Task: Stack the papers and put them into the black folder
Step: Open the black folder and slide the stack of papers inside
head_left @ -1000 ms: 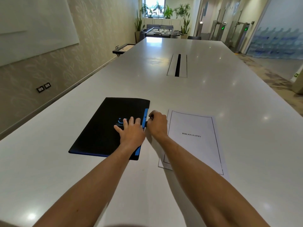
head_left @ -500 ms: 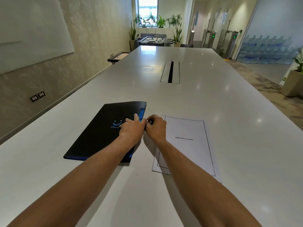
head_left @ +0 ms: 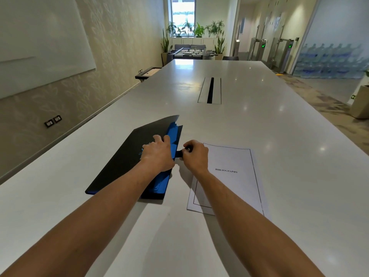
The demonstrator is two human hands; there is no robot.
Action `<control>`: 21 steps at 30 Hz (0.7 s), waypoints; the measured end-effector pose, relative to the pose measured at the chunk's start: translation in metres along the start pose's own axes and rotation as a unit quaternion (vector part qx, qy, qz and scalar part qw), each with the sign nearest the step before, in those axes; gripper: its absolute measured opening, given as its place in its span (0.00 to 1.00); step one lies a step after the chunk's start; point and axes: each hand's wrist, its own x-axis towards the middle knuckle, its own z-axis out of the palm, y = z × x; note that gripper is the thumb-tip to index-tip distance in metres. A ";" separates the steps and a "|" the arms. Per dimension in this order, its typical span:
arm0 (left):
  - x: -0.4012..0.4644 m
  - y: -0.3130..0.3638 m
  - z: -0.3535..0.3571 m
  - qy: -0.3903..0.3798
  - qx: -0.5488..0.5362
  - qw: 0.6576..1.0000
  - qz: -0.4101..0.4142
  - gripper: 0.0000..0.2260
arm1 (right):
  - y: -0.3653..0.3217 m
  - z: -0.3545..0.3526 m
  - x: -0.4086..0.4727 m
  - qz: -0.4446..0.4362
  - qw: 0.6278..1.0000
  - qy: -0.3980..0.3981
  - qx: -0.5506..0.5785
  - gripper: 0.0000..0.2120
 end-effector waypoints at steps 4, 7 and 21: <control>-0.002 -0.001 -0.004 -0.021 -0.001 1.000 -0.007 0.36 | -0.003 -0.001 -0.001 -0.016 1.000 0.003 0.005 0.09; -0.001 -0.001 -0.006 -0.029 -0.002 0.999 -0.015 0.36 | -0.005 -0.003 -0.001 -0.020 1.000 0.007 0.014 0.09; -0.014 -0.004 -0.014 0.018 0.008 1.000 0.019 0.17 | -0.008 -0.004 0.001 -0.025 0.999 0.002 0.036 0.08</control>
